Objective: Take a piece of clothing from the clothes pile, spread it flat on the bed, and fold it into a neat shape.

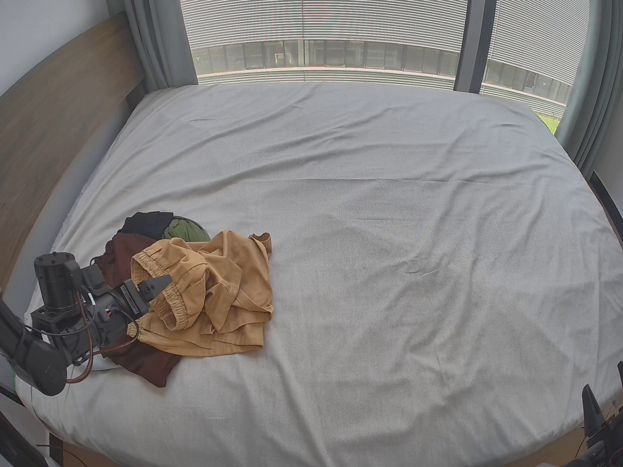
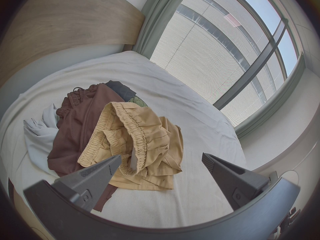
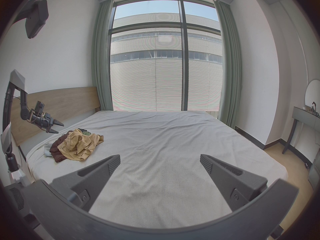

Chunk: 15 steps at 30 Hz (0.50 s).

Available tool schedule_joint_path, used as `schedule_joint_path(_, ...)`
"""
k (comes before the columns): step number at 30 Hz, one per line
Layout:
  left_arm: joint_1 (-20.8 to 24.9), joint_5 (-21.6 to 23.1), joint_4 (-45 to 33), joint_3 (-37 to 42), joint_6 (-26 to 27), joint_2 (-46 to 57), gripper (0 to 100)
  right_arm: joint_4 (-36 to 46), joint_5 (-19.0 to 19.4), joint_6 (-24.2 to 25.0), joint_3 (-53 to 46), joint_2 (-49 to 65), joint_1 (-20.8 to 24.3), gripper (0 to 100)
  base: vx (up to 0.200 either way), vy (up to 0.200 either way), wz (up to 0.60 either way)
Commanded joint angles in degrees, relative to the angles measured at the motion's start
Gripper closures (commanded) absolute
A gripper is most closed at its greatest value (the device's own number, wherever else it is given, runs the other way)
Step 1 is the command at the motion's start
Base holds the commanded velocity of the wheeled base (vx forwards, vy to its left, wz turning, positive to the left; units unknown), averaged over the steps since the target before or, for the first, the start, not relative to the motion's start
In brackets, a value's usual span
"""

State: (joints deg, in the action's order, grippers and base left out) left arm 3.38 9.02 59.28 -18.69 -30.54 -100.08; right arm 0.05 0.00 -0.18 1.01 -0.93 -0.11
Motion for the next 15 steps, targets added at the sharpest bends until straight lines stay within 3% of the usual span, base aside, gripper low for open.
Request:
schedule_joint_path(1,0.3,-0.1,4.4,-1.3,-0.1,-9.8,0,0.0,0.0,0.0,-1.0,0.3,0.0,0,0.000,0.000,0.00)
schedule_joint_path(15,0.4,0.0,7.6,-8.8,-3.1,-17.9,0,0.0,0.0,0.1,-1.0,0.4,0.0,0,0.000,0.000,0.00)
